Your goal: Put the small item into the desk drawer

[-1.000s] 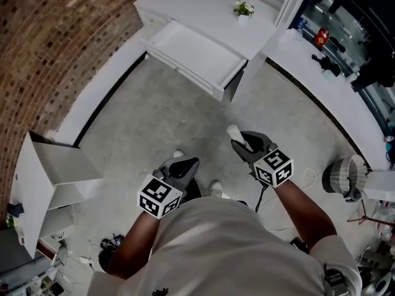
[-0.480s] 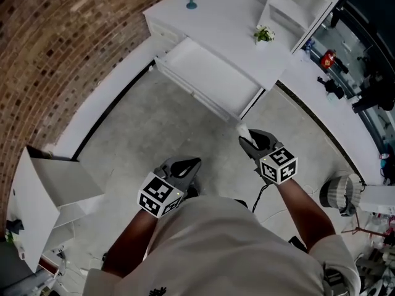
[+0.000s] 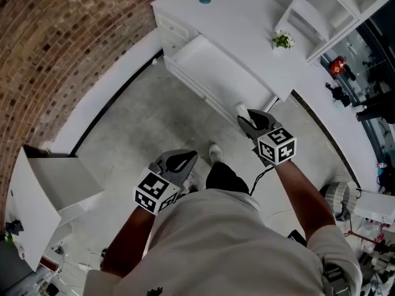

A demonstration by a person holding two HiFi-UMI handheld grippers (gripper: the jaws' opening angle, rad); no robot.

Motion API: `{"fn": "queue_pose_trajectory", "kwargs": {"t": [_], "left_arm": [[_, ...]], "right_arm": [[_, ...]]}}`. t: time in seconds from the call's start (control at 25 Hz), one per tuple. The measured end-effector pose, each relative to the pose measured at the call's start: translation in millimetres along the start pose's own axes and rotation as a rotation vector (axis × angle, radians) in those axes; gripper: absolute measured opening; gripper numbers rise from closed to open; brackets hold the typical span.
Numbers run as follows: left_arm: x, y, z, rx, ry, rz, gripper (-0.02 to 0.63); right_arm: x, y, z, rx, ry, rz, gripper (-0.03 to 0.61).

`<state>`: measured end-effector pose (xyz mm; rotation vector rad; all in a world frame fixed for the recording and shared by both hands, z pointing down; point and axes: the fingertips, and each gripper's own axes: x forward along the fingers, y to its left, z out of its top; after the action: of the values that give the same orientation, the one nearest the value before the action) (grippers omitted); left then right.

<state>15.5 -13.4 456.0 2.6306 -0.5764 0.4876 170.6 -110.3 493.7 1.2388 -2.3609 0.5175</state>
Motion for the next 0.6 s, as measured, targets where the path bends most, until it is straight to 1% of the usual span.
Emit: {"fn": "queue_pose_trajectory", "kwargs": {"t": [0.16, 0.28, 0.4, 0.6], "left_arm": [[9.8, 37.9, 13.9, -0.030, -0.005, 0.059, 0.005], [17.1, 67.7, 31.6, -0.062, -0.016, 0.113, 0.005], [28.0, 95.4, 52.8, -0.077, -0.024, 0.152, 0.005], [45.7, 137.0, 79.2, -0.106, -0.031, 0.223, 0.005]], "right_arm": [[48.2, -34.1, 20.9, 0.005, 0.012, 0.023, 0.138], [88.4, -62.5, 36.7, 0.002, 0.032, 0.044, 0.138], [129.5, -91.4, 50.4, -0.013, 0.058, 0.064, 0.138], [192.3, -136.6, 59.7, -0.019, 0.108, 0.087, 0.138]]}}
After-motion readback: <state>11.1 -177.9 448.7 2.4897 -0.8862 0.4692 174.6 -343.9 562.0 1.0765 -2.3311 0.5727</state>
